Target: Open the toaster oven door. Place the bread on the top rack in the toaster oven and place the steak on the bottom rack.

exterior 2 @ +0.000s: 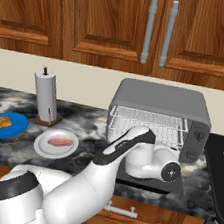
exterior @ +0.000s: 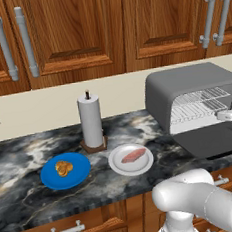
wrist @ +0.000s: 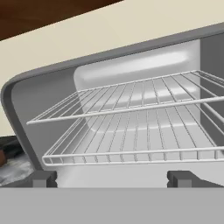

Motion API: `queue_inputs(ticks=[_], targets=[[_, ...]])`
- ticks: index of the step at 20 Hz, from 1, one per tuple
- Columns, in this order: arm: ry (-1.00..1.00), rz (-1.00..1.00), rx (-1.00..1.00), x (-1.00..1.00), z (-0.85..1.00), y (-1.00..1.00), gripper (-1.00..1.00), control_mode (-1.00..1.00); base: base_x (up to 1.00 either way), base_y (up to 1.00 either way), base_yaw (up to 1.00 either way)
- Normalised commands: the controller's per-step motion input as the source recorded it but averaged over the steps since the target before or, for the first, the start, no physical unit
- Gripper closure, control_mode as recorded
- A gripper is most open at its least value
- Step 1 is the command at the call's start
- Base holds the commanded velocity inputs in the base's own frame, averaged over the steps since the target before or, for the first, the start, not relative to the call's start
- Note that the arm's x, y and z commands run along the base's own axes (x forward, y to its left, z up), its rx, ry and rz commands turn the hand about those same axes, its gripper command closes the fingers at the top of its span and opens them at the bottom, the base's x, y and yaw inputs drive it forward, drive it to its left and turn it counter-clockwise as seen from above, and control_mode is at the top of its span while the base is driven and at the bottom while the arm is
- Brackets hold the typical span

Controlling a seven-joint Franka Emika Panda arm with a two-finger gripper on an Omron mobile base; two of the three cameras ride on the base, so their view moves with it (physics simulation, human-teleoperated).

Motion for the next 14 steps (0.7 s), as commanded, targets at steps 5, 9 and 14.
queue_inputs(ticks=[5,9,14], targets=[[-0.19,-0.05,0.0,0.16,-0.1,-0.03,-1.0,-1.0,0.0,0.0,0.0],[-0.08,-0.11,0.0,0.14,-0.11,-0.03,-1.0,-1.0,0.0,0.0,0.0],[0.0,-0.12,0.0,0.24,-0.01,-0.11,-1.0,-1.0,0.0,0.0,0.0]])
